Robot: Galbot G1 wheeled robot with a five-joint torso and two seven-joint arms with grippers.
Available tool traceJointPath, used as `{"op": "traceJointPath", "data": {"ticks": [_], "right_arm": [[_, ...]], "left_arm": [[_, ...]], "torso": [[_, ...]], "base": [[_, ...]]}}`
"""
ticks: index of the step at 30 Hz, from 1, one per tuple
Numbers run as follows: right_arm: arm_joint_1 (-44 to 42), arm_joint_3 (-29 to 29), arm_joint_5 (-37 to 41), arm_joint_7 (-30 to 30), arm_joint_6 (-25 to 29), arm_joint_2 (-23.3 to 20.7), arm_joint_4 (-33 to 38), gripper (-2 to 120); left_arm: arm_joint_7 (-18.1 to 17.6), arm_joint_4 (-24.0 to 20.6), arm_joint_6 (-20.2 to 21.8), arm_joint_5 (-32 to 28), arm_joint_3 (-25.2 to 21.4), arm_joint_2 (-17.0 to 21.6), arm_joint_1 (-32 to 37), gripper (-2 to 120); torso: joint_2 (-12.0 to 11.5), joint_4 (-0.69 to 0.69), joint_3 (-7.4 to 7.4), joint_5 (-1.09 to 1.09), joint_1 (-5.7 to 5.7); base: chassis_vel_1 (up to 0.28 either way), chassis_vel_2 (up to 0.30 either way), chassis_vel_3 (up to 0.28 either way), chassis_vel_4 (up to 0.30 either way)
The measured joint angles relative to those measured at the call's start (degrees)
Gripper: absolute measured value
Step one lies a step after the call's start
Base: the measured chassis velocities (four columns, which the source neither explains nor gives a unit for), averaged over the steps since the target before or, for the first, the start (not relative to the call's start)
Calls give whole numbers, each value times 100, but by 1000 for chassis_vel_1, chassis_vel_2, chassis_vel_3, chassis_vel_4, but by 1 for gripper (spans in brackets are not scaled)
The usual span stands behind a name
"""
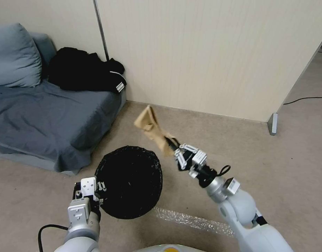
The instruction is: Pick up the trash bin, then pick up the garbage from the floor and place it into the trash bin.
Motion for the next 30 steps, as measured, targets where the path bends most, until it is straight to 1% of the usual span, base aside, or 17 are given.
{"op": "traceJointPath", "data": {"ticks": [1,4,5,6,8,16,26,29,30], "right_arm": [[-18,-134,-47,35,-11,-50,42,0],[-37,-291,-120,62,-28,-102,62,0],[-49,-536,-249,80,-42,-169,49,0],[-49,-536,-249,80,-42,-169,49,0],[-44,-732,-396,82,-44,-180,-94,0],[-2,-928,-606,75,14,0,-523,0],[4,-944,-821,119,122,115,-860,0],[0,-941,-919,265,148,115,-920,11],[0,-941,-919,265,148,115,-920,11]], "left_arm": [[1,13,0,10,5,7,-5,1],[1,22,0,21,13,11,-11,1],[6,30,0,39,36,9,-24,1],[6,30,0,39,36,9,-24,1],[10,30,0,60,59,-8,-31,1],[20,30,-21,127,71,-25,-12,1],[26,13,-35,139,70,-22,4,1],[29,-4,-34,116,61,-19,-23,1],[29,-4,-34,116,61,-19,-23,1]], "torso": [[0,0,0,-2,0],[0,0,0,0,0],[0,0,0,-1,0],[0,0,0,-1,0],[0,0,0,0,0],[0,0,0,0,0],[0,0,0,-1,0],[0,0,0,0,0],[0,0,0,0,0]], "base": [[0,0,0,0],[0,0,0,0],[0,0,0,0],[0,0,0,0],[0,0,0,0],[0,0,0,0],[0,0,0,0],[0,0,0,0],[0,0,0,0]]}}
